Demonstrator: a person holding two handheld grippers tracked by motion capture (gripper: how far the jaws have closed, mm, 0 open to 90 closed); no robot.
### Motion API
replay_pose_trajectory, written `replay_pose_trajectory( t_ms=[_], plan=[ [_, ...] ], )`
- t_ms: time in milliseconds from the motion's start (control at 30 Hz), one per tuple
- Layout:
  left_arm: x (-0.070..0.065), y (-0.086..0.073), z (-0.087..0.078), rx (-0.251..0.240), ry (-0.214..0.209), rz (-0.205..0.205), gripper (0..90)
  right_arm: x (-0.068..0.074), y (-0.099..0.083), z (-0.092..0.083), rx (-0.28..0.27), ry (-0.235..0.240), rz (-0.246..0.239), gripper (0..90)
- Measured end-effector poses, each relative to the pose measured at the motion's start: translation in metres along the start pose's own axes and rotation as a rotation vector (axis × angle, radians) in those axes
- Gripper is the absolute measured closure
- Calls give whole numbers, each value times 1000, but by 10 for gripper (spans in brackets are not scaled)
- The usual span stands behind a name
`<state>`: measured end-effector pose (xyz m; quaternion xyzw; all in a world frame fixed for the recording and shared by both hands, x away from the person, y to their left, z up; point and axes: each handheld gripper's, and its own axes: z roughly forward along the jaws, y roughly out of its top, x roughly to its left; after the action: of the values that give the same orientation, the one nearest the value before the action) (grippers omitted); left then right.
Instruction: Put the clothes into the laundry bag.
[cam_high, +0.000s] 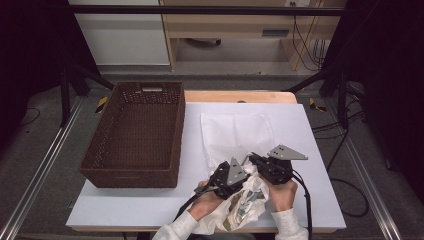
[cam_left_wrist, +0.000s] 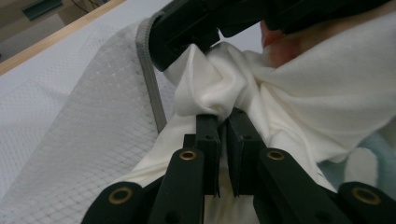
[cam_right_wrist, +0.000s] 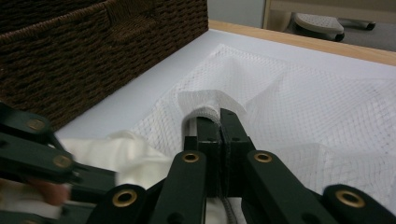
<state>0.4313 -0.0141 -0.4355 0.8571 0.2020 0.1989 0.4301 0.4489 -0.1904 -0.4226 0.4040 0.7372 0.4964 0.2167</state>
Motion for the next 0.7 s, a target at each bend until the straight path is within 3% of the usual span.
replay_pose_trajectory(
  t_ms=[100,267,300,400,500,567,600,700],
  plan=[
    [-2,0,15,55,60,36,832,0,0,-2,-9,-4,-6,890],
    [7,-3,23,101,167,27,828,0,2,-9,-22,3,-13,890],
    [11,-4,24,104,168,13,826,1,1,-10,-12,0,-16,890],
    [18,-6,21,70,119,-48,785,3,-1,-11,12,0,-23,889],
    [23,-7,7,17,58,-91,617,2,-1,-12,14,3,-10,889],
    [29,-7,-12,4,49,-110,432,1,-2,-12,8,1,-8,889],
    [33,-9,-23,4,23,-125,386,1,-2,-13,8,2,-3,889],
    [41,-18,-45,19,-1,-155,308,1,-3,-11,12,1,-5,889]
  ],
)
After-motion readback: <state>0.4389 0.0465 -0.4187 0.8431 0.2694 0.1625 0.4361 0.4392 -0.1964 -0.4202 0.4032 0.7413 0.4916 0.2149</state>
